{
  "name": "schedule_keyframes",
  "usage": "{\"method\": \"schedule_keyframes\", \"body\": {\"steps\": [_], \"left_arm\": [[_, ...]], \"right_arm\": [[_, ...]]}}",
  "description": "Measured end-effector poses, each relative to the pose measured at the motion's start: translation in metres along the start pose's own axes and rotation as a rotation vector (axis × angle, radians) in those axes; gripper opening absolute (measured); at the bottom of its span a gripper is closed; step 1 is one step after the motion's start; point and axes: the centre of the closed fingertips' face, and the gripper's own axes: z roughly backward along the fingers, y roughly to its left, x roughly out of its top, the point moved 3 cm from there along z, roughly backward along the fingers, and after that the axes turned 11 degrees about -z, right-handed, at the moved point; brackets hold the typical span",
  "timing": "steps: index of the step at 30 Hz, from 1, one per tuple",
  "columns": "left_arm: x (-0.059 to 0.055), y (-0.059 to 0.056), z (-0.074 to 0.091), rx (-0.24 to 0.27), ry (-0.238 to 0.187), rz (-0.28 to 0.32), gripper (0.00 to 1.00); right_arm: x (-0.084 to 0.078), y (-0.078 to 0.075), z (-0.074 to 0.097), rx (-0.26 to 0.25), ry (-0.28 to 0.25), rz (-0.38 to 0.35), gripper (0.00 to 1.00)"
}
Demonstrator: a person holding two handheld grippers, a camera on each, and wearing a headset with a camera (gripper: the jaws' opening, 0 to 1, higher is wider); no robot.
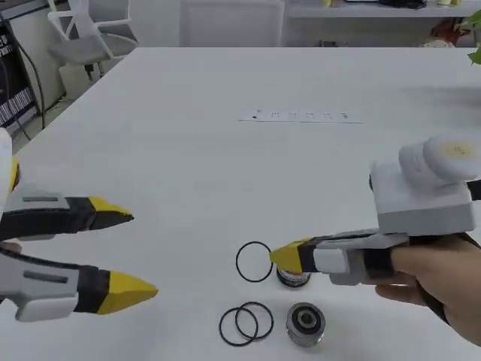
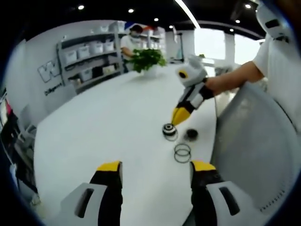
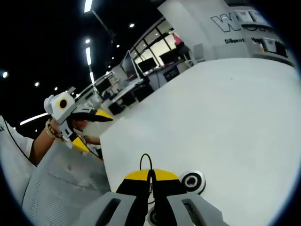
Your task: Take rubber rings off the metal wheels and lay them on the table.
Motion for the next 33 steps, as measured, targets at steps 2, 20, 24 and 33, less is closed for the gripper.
{"method": "schedule_keyframes", "body": {"steps": [2, 20, 24, 33], "left_arm": [[-0.004, -0.002, 0.003, 0.005, -0.002, 0.018, 0.61], [-0.036, -0.019, 0.02, 0.028, 0.003, 0.121, 0.62], [-0.038, -0.02, 0.02, 0.029, 0.005, 0.125, 0.62], [-0.04, -0.023, 0.018, 0.025, 0.002, 0.137, 0.62]], "right_arm": [[-0.005, 0.004, -0.004, 0.008, 0.03, 0.022, 0.0], [-0.032, 0.008, -0.026, 0.0, 0.177, 0.128, 0.0], [-0.039, 0.007, -0.03, -0.012, 0.201, 0.146, 0.0], [-0.042, 0.0, -0.032, -0.05, 0.215, 0.161, 0.0]]}}
